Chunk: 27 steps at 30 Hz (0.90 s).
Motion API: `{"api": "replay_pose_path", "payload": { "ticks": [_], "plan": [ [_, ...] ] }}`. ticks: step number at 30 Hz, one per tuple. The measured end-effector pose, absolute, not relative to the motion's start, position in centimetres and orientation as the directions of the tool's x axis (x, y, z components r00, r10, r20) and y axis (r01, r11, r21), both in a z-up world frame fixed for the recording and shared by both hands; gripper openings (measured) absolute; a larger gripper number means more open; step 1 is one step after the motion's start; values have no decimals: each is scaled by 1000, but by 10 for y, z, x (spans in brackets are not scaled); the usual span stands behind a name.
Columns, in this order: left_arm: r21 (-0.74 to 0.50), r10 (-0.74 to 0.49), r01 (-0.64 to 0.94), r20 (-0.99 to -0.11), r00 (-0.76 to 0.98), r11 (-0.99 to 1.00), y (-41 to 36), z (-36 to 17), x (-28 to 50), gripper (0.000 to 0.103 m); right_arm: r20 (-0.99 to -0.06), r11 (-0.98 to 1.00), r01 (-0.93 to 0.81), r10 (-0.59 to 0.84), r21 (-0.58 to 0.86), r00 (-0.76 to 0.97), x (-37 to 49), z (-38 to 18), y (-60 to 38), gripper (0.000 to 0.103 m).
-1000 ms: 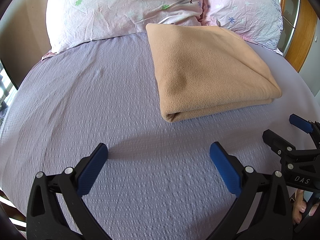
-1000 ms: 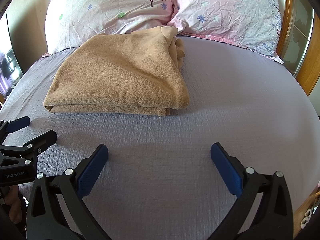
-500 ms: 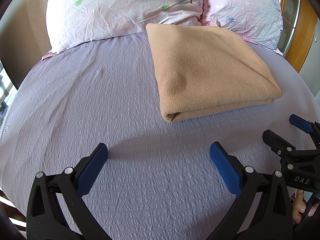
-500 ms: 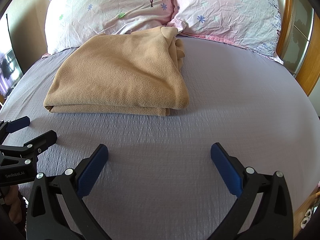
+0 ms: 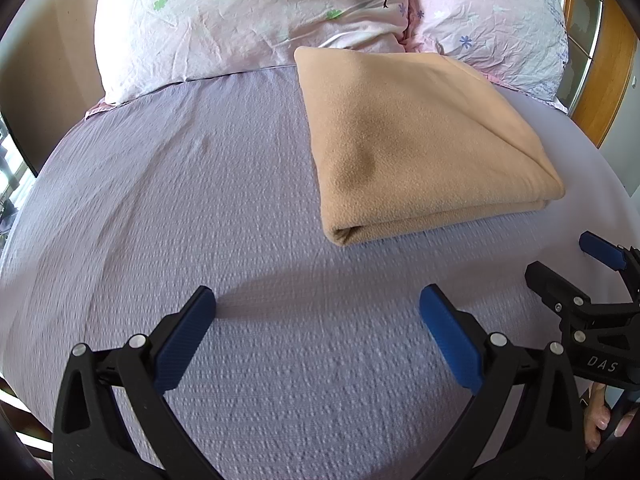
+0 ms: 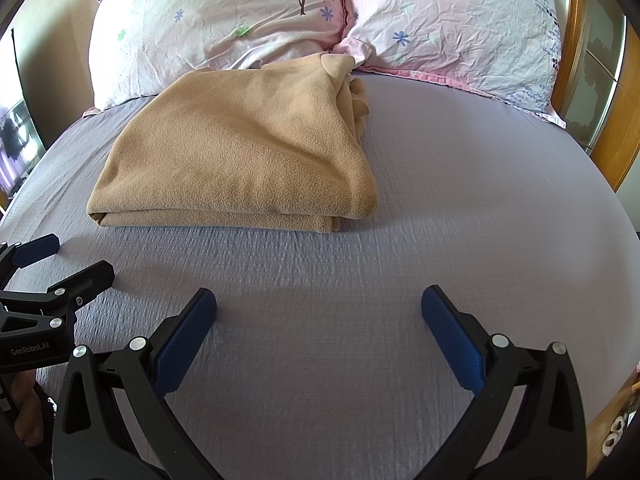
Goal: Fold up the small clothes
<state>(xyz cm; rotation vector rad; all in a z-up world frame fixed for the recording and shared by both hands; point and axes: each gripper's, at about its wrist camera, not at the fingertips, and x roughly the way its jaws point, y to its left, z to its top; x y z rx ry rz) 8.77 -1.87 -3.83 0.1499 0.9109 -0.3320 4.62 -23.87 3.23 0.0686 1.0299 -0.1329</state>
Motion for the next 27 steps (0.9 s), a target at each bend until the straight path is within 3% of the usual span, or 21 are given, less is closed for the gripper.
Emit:
{"api": "replay_pose_path", "payload": {
  "ticks": [27],
  "plan": [
    [-11,-218,344,-792,571,939,-17,-39,87,101,-856,990,144,-79,-6,511,47,33,-240,102]
  ]
}}
